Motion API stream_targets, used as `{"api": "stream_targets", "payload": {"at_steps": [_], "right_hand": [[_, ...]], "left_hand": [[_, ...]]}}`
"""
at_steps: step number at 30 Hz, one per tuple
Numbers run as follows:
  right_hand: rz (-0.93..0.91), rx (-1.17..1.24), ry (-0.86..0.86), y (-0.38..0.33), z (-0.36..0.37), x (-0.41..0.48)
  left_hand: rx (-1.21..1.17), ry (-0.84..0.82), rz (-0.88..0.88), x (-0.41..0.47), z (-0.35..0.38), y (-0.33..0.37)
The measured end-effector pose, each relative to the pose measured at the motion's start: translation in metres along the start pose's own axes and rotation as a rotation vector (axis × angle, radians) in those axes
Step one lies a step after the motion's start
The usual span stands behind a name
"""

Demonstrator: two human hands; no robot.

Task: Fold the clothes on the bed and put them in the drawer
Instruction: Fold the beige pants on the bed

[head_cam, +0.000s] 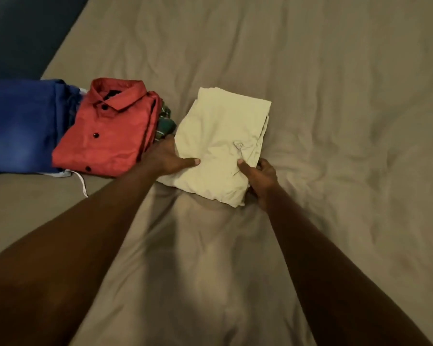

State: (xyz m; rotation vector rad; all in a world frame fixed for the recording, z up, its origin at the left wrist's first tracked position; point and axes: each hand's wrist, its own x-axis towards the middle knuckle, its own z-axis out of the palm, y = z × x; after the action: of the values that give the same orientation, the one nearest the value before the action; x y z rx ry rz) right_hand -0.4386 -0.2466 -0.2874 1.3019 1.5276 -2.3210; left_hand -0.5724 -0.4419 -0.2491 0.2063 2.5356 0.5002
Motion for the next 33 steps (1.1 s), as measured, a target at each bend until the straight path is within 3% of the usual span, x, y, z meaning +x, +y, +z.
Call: {"api": "stream_targets", "payload": {"at_steps": [2,6,11,15,20,24,26,28,30,33], "right_hand": [[-0.001,0.005,0.015,0.006,-0.002,0.006],[0.037,0.138,-0.095,0.0,0.001,0.004],[-0.083,0.34,-0.286,-0.018,0.015,-0.024],[-0.201,0.387,-0.499,-0.028,0.086,-0.072],[-0.267,0.321,-0.604,-0.016,0.243,-0.106],[-0.247,0.246,-0.553,0.007,0.381,-0.084],[-0.249,0.119,-0.472,0.03,0.436,-0.061],[-0.306,-0.218,-0.323,0.06,0.472,-0.04],[-0.364,-0.52,-0.165,0.086,0.491,-0.028],[-0.391,-0.608,0.015,0.104,0.505,-0.018]], "left_hand": [[-0.089,0.037,-0.057,0.004,0.018,-0.008],[-0.531,0.035,-0.114,0.007,0.02,-0.009],[-0.728,0.155,0.02,-0.041,-0.032,0.01],[-0.694,0.266,0.113,-0.097,-0.122,-0.031],[-0.704,0.472,0.026,-0.123,-0.229,-0.148],[-0.56,0.589,-0.059,-0.087,-0.284,-0.26],[-0.277,0.568,-0.171,-0.058,-0.295,-0.318],[0.107,0.506,-0.211,-0.027,-0.289,-0.364],[0.281,0.53,-0.068,-0.003,-0.266,-0.381],[0.21,0.524,0.108,0.022,-0.232,-0.372]]}}
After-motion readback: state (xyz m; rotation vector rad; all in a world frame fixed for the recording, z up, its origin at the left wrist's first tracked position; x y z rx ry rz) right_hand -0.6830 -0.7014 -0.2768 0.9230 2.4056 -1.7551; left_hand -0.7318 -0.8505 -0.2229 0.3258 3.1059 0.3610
